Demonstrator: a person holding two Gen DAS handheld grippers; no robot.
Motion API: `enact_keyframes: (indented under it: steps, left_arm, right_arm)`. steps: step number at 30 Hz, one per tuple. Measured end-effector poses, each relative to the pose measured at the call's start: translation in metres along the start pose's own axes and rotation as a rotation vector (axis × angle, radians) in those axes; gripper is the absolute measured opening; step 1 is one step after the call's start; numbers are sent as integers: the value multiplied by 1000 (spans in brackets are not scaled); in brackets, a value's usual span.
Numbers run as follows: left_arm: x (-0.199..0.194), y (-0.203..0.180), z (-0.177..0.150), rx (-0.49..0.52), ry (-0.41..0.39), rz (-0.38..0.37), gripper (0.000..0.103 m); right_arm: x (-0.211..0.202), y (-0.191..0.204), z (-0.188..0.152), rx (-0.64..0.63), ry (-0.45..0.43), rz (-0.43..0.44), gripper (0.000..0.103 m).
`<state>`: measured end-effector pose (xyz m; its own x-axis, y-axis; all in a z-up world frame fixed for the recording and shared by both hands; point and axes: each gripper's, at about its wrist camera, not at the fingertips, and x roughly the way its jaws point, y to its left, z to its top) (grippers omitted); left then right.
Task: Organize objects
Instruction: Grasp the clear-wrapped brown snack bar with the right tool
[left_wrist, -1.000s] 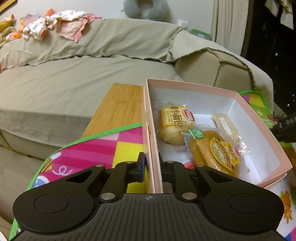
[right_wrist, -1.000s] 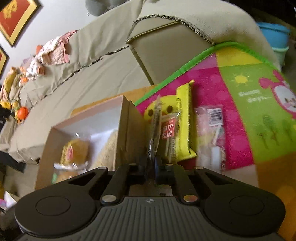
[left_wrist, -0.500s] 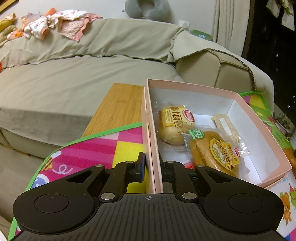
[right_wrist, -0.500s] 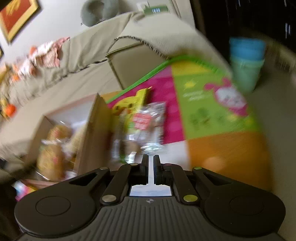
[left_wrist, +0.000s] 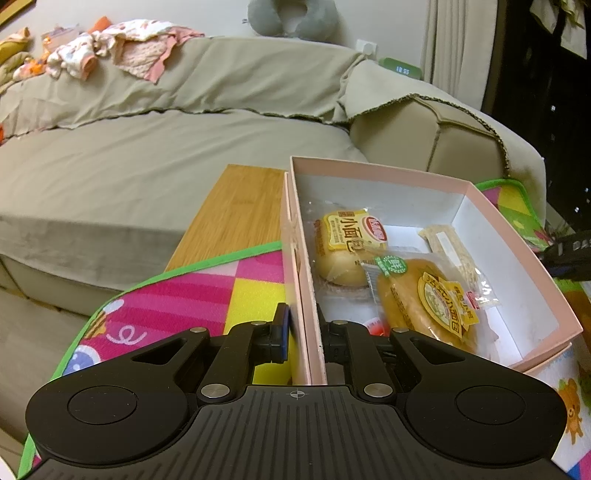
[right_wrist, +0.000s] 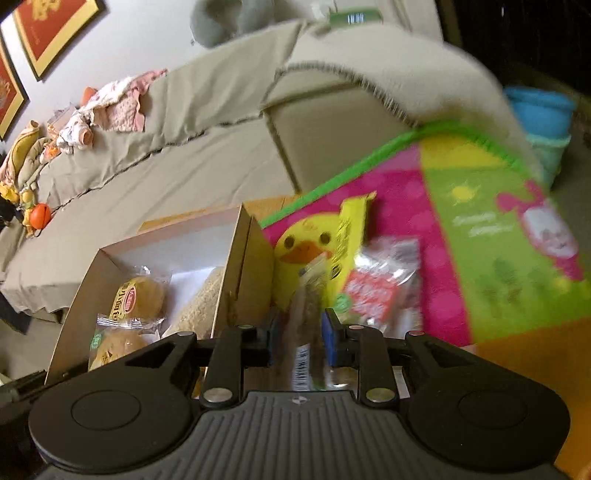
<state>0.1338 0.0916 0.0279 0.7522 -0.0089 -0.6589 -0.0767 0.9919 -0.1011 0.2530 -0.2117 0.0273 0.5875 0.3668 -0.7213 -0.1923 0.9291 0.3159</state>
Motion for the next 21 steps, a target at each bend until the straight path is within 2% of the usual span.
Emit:
enact_keyframes:
  steps: [3,6,11,14,21]
  left_arm:
    - [0,0,0,-2,0,-2,13]
    - [0,1,-1,-2,-1,-1,13]
    - [1,1,-1,-8,-3,3,13]
    - [1,1,-1,-12,-1,3,13]
    - [0,0,-1,-5,2,2,13]
  right_arm:
    - [3,-1,-5,12,28,9,7]
    - [-12,-12,-11,52,36,31,1]
    - [-44,-32,-26,58,19,11,1]
    - [-56,-35,-28,18,-5,1,3]
    - [-26,-28,-19,50,-5,42,4]
